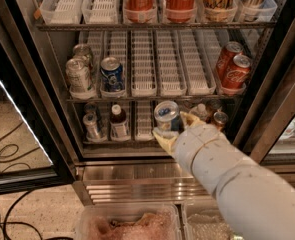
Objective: Pick redbull can from top shelf of fridge
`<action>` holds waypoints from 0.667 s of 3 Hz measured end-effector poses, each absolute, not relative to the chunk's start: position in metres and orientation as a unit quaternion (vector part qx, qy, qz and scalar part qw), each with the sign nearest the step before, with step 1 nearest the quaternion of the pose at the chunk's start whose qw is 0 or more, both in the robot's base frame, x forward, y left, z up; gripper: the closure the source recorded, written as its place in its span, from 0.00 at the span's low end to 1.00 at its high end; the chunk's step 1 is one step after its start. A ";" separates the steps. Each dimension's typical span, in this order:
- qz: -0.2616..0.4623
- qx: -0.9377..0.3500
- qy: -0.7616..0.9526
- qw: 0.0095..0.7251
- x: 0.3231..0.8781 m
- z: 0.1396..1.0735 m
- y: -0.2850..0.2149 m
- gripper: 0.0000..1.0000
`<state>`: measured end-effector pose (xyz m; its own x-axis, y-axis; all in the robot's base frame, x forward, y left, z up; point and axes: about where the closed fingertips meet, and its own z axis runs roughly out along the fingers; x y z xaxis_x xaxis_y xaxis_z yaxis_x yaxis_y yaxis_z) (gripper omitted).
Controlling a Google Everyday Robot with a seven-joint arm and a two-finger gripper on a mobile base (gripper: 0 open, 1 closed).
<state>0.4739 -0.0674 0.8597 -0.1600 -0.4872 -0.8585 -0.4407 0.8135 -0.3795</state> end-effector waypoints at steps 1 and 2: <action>0.002 -0.294 0.784 0.547 0.447 0.819 -0.047 1.00; 0.023 -0.287 0.794 0.535 0.426 0.804 -0.028 1.00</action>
Offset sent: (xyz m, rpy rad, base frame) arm -0.1090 0.0468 -0.0751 0.1336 0.1802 0.0163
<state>0.4262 -0.0279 0.8041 -0.2619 -0.4315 -0.8633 -0.4809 0.8339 -0.2709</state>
